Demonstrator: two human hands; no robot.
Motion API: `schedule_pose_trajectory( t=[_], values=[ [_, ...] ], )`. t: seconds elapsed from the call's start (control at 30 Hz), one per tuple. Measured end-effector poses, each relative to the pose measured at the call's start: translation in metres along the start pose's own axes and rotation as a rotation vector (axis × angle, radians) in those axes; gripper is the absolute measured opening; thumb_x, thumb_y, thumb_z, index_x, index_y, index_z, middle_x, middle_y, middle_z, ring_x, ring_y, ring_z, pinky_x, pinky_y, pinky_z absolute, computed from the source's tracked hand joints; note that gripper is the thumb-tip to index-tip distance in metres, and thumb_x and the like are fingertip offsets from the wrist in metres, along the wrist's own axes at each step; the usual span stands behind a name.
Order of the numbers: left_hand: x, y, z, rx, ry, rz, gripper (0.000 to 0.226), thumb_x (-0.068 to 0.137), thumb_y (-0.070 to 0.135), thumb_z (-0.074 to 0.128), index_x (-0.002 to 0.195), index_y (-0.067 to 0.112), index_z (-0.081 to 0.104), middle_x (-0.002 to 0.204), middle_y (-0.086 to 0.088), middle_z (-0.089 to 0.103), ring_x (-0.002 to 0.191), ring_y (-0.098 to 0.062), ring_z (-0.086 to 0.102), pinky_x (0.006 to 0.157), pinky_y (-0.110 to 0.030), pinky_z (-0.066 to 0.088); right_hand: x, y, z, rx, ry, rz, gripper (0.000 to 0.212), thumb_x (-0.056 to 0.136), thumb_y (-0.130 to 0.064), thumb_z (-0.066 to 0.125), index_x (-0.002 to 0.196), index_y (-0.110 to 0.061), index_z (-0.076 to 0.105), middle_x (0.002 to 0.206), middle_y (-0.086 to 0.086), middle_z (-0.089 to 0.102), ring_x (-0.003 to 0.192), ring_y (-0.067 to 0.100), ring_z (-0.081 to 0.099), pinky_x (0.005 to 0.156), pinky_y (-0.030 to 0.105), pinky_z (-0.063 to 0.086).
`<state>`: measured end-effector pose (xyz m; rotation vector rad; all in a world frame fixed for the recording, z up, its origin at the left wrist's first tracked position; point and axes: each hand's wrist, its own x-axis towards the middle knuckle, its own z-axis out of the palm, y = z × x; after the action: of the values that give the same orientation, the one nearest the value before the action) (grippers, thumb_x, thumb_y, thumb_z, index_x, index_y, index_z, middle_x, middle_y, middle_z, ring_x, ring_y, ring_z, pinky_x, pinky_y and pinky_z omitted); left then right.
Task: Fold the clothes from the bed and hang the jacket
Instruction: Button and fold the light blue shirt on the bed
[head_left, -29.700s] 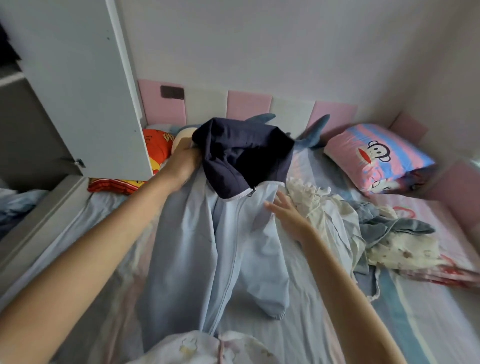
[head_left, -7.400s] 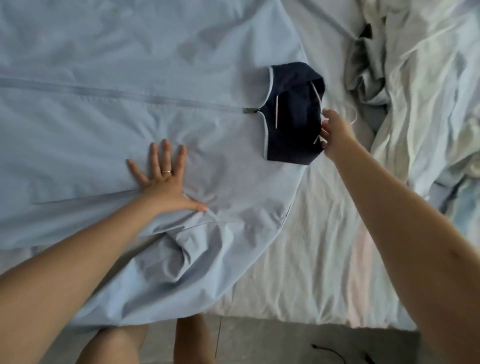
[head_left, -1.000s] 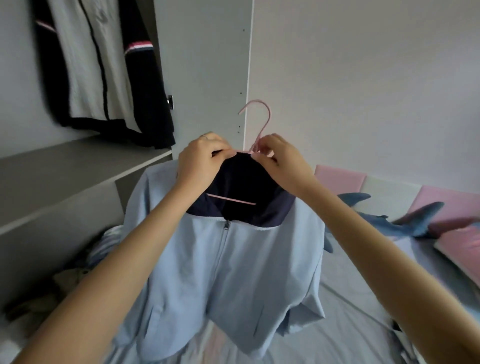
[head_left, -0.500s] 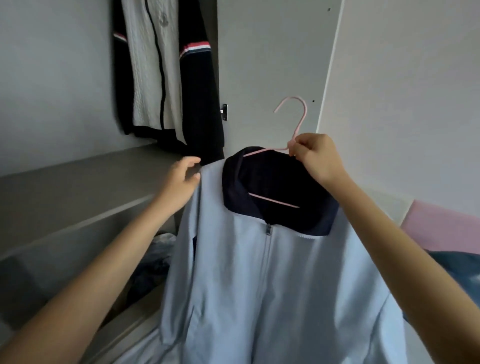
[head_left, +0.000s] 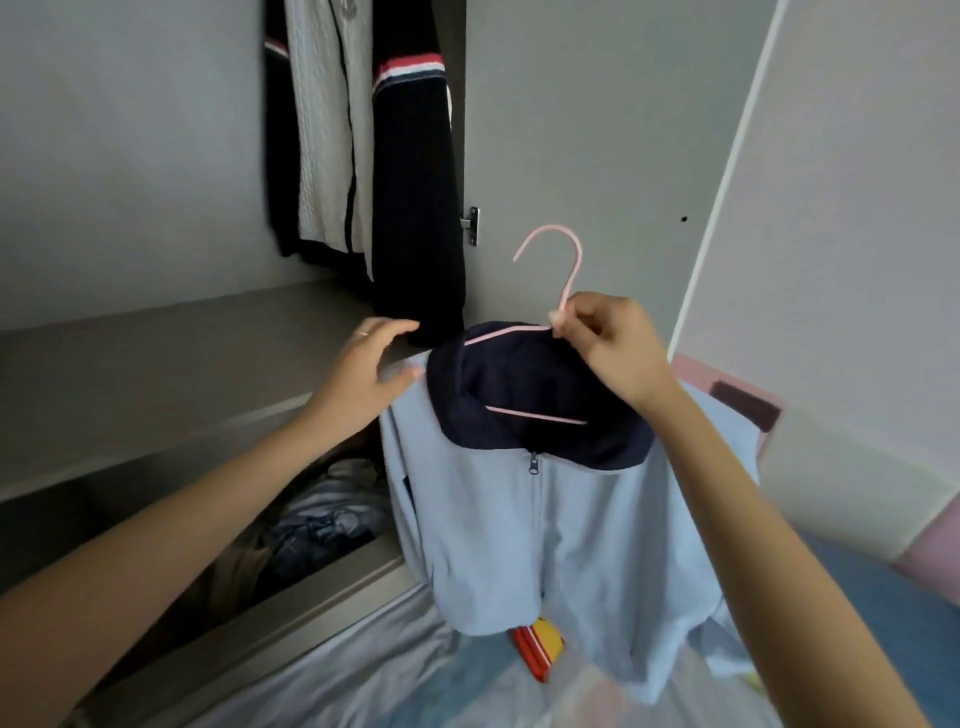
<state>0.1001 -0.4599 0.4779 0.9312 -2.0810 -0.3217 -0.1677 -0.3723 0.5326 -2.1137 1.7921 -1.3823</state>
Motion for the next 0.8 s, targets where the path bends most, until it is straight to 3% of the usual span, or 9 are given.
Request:
schedule_pose_trajectory(
  t=[0.07,0.17,0.27,0.37,0.47,0.57,0.67,0.73,0.8],
  values=[
    [0.016,0.018,-0.003,0.023,-0.015,0.116,0.040,0.086,0.019,0.069,0.124,0.012,0.059,0.120,0.001,0.055,0.110,-0.008,0.052,0.098,-0.019,0.039,0.004,-0.003,0.008,-0.060,0.024,-0.043,0.025,0.091,-0.037,0.055,0.068,-0.027,0.057,0.063,0.000,0.062,0.063,0.021,0.056,0.063,0.034,0.042],
    [0.035,0.033,-0.001,0.008,0.015,0.128,0.024,0.085,0.022,0.069,0.109,0.017,0.067,0.100,0.007,0.061,0.096,-0.009,0.060,0.082,-0.032,0.050,0.011,-0.008,0.012,-0.124,0.120,-0.102,0.026,0.089,-0.043,0.051,0.072,-0.025,0.060,0.058,0.000,0.057,0.060,0.025,0.054,0.058,0.032,0.040],
    [0.051,0.037,-0.001,0.076,0.050,0.183,0.025,0.085,0.031,0.068,0.106,0.018,0.065,0.095,0.010,0.055,0.087,-0.009,0.057,0.076,-0.027,0.046,0.020,-0.021,0.013,-0.129,0.182,-0.155,0.034,0.086,-0.049,0.044,0.069,-0.023,0.058,0.056,0.003,0.059,0.059,0.026,0.055,0.057,0.034,0.045],
    [0.060,0.036,-0.012,0.111,0.066,0.157,0.030,0.092,0.036,0.056,0.079,0.009,0.057,0.070,0.003,0.051,0.066,-0.020,0.053,0.061,-0.036,0.041,0.034,-0.044,0.019,-0.170,0.218,-0.201,0.032,0.086,-0.051,0.042,0.065,-0.028,0.053,0.056,0.001,0.061,0.059,0.024,0.056,0.060,0.034,0.046],
    [0.074,0.029,-0.035,0.174,0.136,0.173,0.036,0.095,0.032,0.054,0.071,0.006,0.050,0.057,0.004,0.041,0.058,-0.021,0.046,0.053,-0.036,0.032,0.054,-0.067,0.024,-0.168,0.253,-0.201,0.028,0.089,-0.044,0.049,0.068,-0.028,0.059,0.061,-0.004,0.064,0.062,0.018,0.059,0.064,0.035,0.049],
    [0.099,0.009,-0.064,0.118,0.181,0.246,0.026,0.092,0.026,0.058,0.076,0.006,0.056,0.064,0.006,0.045,0.063,-0.019,0.047,0.057,-0.034,0.035,0.083,-0.081,0.031,-0.104,0.237,-0.153,0.016,0.090,-0.039,0.058,0.087,-0.025,0.067,0.087,-0.009,0.067,0.077,0.010,0.061,0.073,0.033,0.051],
    [0.132,-0.030,-0.091,0.028,0.278,0.265,0.017,0.086,0.026,0.067,0.088,0.012,0.056,0.090,0.002,0.059,0.080,-0.019,0.057,0.071,-0.038,0.047,0.118,-0.079,0.040,-0.056,0.144,-0.001,0.031,0.093,-0.045,0.054,0.117,-0.026,0.056,0.102,-0.006,0.063,0.088,0.014,0.062,0.083,0.031,0.048],
    [0.155,-0.055,-0.104,-0.002,0.300,0.265,0.018,0.084,0.024,0.069,0.087,0.017,0.053,0.096,0.001,0.062,0.088,-0.018,0.060,0.077,-0.042,0.050,0.133,-0.073,0.045,-0.050,0.053,0.119,0.036,0.094,-0.050,0.048,0.117,-0.023,0.055,0.103,-0.002,0.064,0.094,0.017,0.061,0.088,0.031,0.045],
    [0.181,-0.072,-0.118,-0.009,0.296,0.257,0.017,0.083,0.024,0.070,0.086,0.021,0.054,0.098,0.004,0.064,0.090,-0.017,0.061,0.077,-0.039,0.049,0.149,-0.072,0.059,0.049,-0.069,0.151,0.037,0.094,-0.049,0.049,0.103,-0.016,0.063,0.097,0.000,0.068,0.093,0.017,0.063,0.087,0.031,0.047]
  ],
)
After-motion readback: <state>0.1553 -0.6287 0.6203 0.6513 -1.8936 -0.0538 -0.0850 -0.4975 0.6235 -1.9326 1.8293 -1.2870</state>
